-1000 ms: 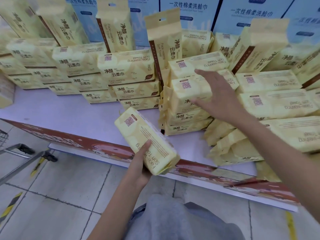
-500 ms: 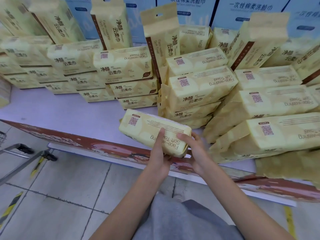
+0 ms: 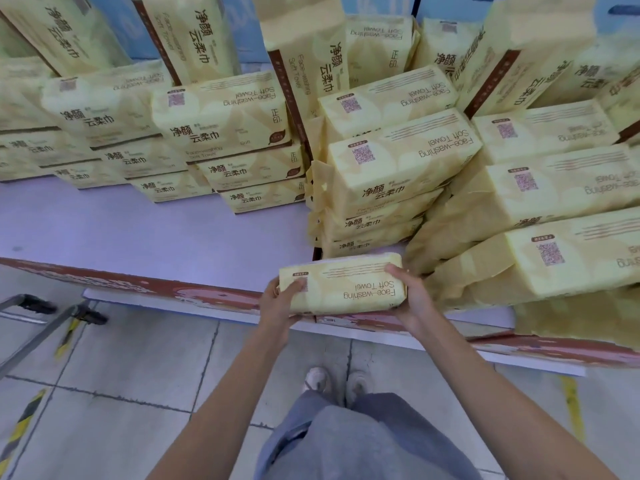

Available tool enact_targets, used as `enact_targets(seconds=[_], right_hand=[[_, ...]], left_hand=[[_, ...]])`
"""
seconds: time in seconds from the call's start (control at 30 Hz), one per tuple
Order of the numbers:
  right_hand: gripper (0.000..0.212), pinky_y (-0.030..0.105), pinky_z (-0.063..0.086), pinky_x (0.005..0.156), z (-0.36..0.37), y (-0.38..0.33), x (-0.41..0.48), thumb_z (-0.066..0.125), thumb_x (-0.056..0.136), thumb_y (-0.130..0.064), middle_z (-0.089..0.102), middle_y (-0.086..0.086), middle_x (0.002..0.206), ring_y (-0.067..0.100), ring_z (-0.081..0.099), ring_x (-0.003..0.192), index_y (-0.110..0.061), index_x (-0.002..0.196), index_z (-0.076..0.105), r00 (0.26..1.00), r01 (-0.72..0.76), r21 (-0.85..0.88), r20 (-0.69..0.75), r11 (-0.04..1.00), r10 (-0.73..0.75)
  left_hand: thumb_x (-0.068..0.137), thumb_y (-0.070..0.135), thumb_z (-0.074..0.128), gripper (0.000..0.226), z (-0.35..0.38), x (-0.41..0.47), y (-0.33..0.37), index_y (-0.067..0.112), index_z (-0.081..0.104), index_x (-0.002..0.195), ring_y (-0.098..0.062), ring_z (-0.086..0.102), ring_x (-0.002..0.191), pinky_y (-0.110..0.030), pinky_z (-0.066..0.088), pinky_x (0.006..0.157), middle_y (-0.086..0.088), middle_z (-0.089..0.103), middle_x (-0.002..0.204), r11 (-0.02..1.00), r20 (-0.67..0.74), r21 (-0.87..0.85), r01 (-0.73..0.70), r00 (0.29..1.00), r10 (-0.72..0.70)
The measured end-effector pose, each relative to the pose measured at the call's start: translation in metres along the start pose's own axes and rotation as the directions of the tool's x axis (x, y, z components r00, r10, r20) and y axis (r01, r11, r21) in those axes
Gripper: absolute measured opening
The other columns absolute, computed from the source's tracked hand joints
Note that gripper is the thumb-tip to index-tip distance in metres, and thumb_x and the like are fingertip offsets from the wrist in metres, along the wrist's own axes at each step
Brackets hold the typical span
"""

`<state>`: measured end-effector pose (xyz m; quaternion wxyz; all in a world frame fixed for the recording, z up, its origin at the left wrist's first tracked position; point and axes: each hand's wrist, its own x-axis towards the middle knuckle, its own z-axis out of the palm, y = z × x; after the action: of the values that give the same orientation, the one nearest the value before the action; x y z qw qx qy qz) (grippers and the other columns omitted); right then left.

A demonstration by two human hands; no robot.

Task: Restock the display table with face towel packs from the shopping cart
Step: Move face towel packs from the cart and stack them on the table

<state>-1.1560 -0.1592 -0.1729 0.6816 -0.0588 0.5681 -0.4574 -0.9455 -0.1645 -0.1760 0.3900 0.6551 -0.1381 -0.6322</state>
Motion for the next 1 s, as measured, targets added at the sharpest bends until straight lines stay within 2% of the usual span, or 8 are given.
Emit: enact_targets(seconds=[0.1,0.23,0.33,0.5,0.63,0.8,0.9,1.0], right_hand=[[0.054,0.027,0.055,0.058,-0.005,0.008,0.014,0.064,0.081,-0.007,0.063,0.016,0.121,0.023,0.065,0.093,-0.002,0.132,0.048,0.993,0.058,0.070,-0.105,0.996,-0.050],[0.042,0.017,0.053,0.061,-0.012,0.013,0.035,0.056,0.090,-0.002,0.059,0.012,0.127,0.011,0.062,0.093,-0.001,0.132,0.048,0.972,0.078,0.126,-0.229,0.989,-0.047],[0.045,0.022,0.053,0.067,-0.010,0.014,0.050,0.059,0.090,-0.005,0.058,0.013,0.129,0.014,0.062,0.094,-0.002,0.133,0.046,0.938,0.099,0.195,-0.347,0.976,-0.026],[0.044,0.036,0.045,0.100,0.008,0.003,0.062,0.056,0.093,-0.026,0.057,0.009,0.131,0.022,0.055,0.119,-0.011,0.134,0.047,0.928,0.039,0.401,-0.355,0.915,0.116],[0.047,0.032,0.046,0.096,0.005,0.001,0.067,0.053,0.094,-0.033,0.056,0.009,0.134,0.021,0.054,0.121,-0.013,0.136,0.046,0.938,0.021,0.336,-0.332,0.942,0.097],[0.051,0.024,0.051,0.069,0.000,0.004,0.065,0.055,0.091,-0.042,0.060,0.006,0.128,0.018,0.059,0.109,-0.015,0.133,0.047,0.931,-0.007,0.243,-0.352,0.970,0.095],[0.052,0.025,0.046,0.076,-0.002,0.006,0.055,0.053,0.091,-0.045,0.061,0.000,0.117,0.015,0.056,0.101,-0.018,0.135,0.045,0.938,-0.070,0.147,-0.328,0.987,0.116],[0.050,0.031,0.043,0.090,-0.001,0.006,0.034,0.052,0.095,-0.037,0.049,0.002,0.115,0.020,0.047,0.106,-0.013,0.137,0.041,0.956,-0.159,0.029,-0.247,0.987,0.161]], left_hand=[[0.085,0.008,0.066,0.038,0.013,0.005,-0.010,0.009,0.054,0.121,-0.017,0.061,0.081,-0.027,0.056,0.052,-0.007,0.061,0.105,0.999,-0.005,-0.044,0.003,1.000,-0.004],[0.086,-0.002,0.064,0.044,0.031,0.013,-0.020,0.001,0.052,0.128,-0.020,0.063,0.089,-0.028,0.059,0.058,-0.013,0.062,0.115,0.995,-0.017,-0.097,-0.014,1.000,0.013],[0.085,-0.004,0.063,0.046,0.047,0.019,-0.024,0.003,0.053,0.130,-0.025,0.062,0.096,-0.032,0.060,0.066,-0.012,0.063,0.114,0.993,-0.044,-0.118,-0.020,0.999,0.015],[0.085,-0.004,0.064,0.043,0.065,0.020,-0.033,0.009,0.054,0.124,-0.016,0.063,0.089,-0.029,0.057,0.068,-0.003,0.064,0.102,0.974,-0.083,-0.225,0.040,0.995,-0.061],[0.085,-0.005,0.064,0.043,0.075,0.020,-0.037,0.011,0.052,0.124,-0.014,0.060,0.087,-0.028,0.053,0.069,0.002,0.062,0.097,0.964,-0.116,-0.264,0.039,0.991,-0.072],[0.084,0.002,0.068,0.044,0.068,0.019,-0.035,0.011,0.052,0.123,-0.019,0.061,0.094,-0.036,0.056,0.077,0.002,0.061,0.097,0.996,-0.109,-0.091,-0.011,0.994,0.001],[0.082,0.010,0.071,0.041,0.056,0.017,-0.028,0.015,0.055,0.119,-0.024,0.061,0.104,-0.046,0.051,0.094,0.002,0.061,0.101,0.987,-0.101,0.148,-0.061,0.992,0.076],[0.089,0.016,0.063,0.044,0.041,0.001,-0.025,0.013,0.049,0.131,-0.018,0.054,0.105,-0.037,0.044,0.098,0.001,0.058,0.111,0.933,-0.090,0.343,-0.105,0.986,0.143]])
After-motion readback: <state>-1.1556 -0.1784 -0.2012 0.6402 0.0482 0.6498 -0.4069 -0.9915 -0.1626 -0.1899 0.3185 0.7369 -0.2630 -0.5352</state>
